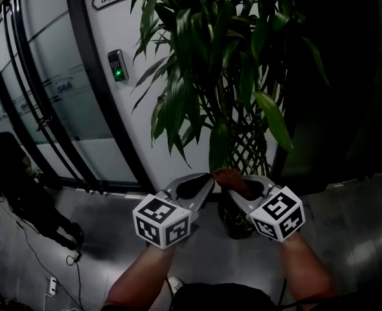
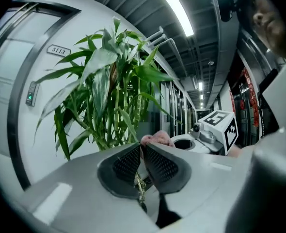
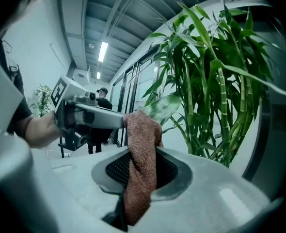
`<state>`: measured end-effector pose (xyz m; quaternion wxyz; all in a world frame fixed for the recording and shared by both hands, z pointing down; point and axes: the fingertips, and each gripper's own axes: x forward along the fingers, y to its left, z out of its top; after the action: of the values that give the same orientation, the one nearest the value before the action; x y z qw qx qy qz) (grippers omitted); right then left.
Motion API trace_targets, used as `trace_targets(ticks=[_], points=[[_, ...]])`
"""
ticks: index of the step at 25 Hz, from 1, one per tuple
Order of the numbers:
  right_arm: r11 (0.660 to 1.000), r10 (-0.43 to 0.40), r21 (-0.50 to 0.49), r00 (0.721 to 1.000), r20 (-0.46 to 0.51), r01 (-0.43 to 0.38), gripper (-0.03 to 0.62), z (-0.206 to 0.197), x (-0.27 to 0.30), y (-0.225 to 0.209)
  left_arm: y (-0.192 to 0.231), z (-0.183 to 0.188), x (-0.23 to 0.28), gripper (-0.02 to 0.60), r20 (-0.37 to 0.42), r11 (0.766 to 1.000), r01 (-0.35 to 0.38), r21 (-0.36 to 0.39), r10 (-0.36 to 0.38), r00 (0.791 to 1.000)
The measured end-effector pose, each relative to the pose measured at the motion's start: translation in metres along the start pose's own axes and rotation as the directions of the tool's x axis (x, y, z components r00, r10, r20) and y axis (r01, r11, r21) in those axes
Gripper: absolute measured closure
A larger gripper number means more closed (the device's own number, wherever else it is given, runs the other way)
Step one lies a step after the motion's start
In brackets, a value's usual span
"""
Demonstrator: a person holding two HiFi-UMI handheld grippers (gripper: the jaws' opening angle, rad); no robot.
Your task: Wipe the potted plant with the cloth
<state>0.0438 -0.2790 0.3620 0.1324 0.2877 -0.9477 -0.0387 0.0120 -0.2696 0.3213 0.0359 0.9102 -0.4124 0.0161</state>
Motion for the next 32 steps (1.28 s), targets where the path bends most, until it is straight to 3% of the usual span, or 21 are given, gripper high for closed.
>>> trace_targets(ticks=[6, 13, 19, 28, 32], points=[[1.000, -0.005, 0.002, 0.998, 0.069, 0.005, 0.523, 0.026, -0.015, 0.005, -0.019, 0.055, -0.021, 0.529, 0.048, 0.999, 0.011, 0.052, -0.014, 0.999], [0.999, -0.045, -0.003, 0.992, 0.116, 0.046, 0.523, 0.049, -0.034, 0.013, -0.046, 0.090, -0.012, 0.515, 0.062, 0.991, 0.058, 0.118, -0.065, 0.996], [0.990, -0.133, -0.016, 0.980, 0.149, 0.137, 0.523, 0.072, -0.064, 0.011, -0.049, 0.129, 0.002, 0.459, 0.110, 0.990, 0.110, 0.090, -0.120, 0.987], [0.972, -0.224, -0.024, 0.955, 0.192, 0.233, 0.523, 0.104, -0.107, 0.011, -0.049, 0.164, 0.023, 0.443, 0.111, 0.981, 0.192, -0.002, -0.191, 0.975], [0.963, -0.251, -0.036, 0.939, 0.236, 0.266, 0.523, 0.125, -0.133, -0.006, -0.049, 0.169, 0.031, 0.436, 0.112, 0.982, 0.190, -0.016, -0.187, 0.976]])
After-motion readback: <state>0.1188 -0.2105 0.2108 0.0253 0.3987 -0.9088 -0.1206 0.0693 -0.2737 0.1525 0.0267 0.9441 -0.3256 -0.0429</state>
